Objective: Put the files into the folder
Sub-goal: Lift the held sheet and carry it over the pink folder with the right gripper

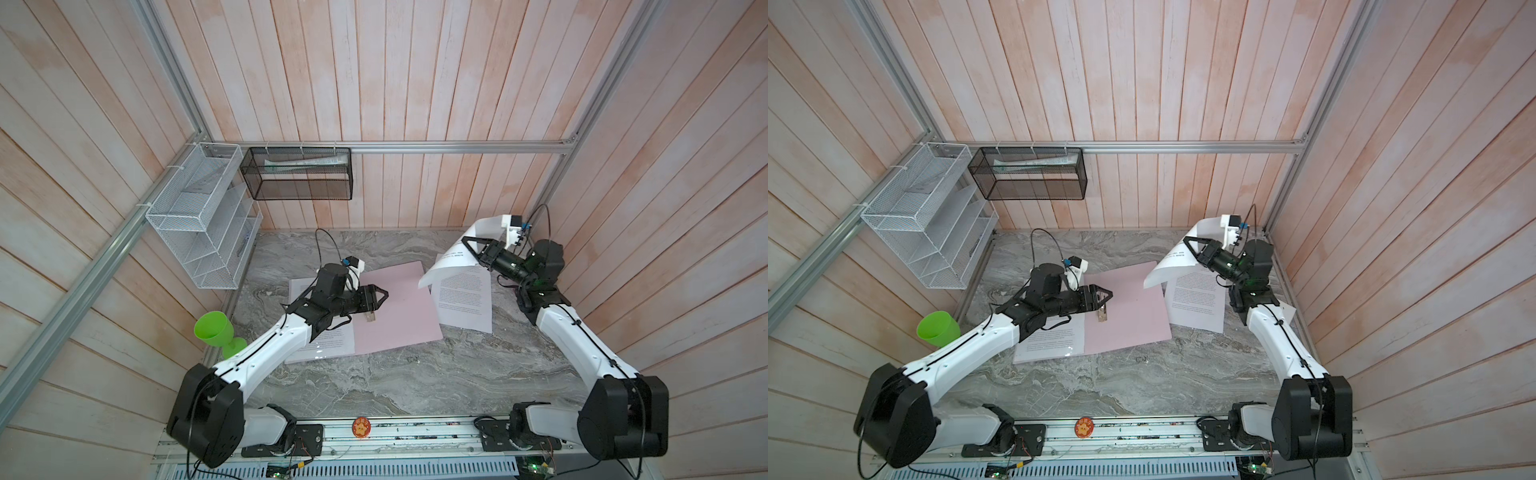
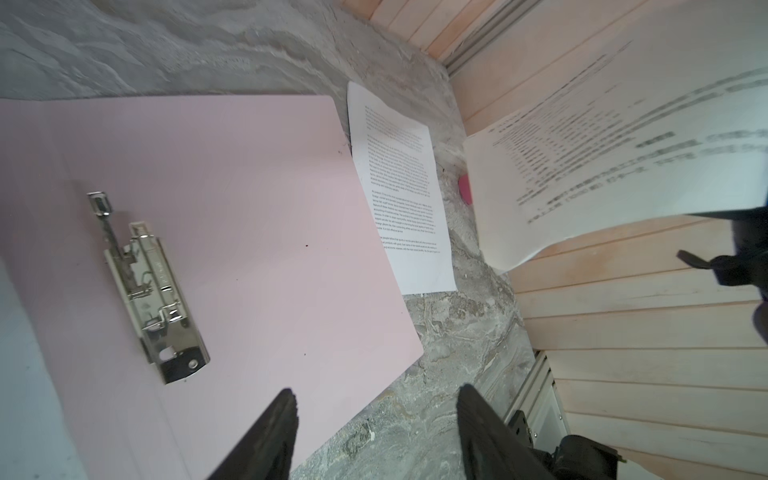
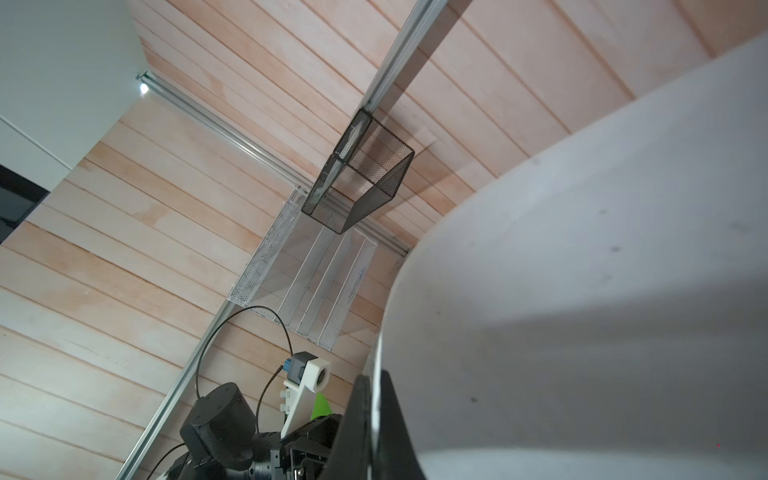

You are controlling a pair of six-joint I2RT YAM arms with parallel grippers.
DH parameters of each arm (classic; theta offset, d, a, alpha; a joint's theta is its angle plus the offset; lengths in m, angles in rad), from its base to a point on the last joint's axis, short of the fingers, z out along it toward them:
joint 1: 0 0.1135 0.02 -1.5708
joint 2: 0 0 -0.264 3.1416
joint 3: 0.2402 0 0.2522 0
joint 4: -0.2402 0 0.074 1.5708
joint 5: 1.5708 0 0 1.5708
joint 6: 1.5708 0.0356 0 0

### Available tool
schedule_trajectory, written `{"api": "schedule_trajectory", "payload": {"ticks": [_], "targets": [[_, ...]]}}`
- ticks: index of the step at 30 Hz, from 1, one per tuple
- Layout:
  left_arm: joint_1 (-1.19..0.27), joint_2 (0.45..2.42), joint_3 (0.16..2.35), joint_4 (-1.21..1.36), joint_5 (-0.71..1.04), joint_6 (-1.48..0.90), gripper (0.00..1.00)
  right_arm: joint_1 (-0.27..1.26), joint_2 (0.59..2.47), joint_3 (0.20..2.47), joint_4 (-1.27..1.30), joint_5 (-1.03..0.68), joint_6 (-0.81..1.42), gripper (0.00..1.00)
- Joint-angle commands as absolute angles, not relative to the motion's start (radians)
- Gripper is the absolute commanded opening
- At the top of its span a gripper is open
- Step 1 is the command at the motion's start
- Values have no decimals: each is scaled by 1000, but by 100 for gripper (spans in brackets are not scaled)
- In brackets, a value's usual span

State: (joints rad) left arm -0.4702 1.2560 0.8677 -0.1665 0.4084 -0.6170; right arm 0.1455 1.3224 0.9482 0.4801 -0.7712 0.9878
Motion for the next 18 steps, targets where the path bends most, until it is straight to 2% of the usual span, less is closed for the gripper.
{"api": "schedule_trajectory", "payload": {"ticks": [1, 9, 18], "targets": [[-427, 1149, 794, -187, 371, -646, 69, 249, 1385, 1016, 517, -706, 976, 0], [-359, 935, 721, -315, 225, -637, 74, 462, 1475, 1031, 596, -561, 968, 0], [-356, 900, 681, -321, 180, -611, 73, 503, 1488, 732, 689, -315, 997, 0]]}}
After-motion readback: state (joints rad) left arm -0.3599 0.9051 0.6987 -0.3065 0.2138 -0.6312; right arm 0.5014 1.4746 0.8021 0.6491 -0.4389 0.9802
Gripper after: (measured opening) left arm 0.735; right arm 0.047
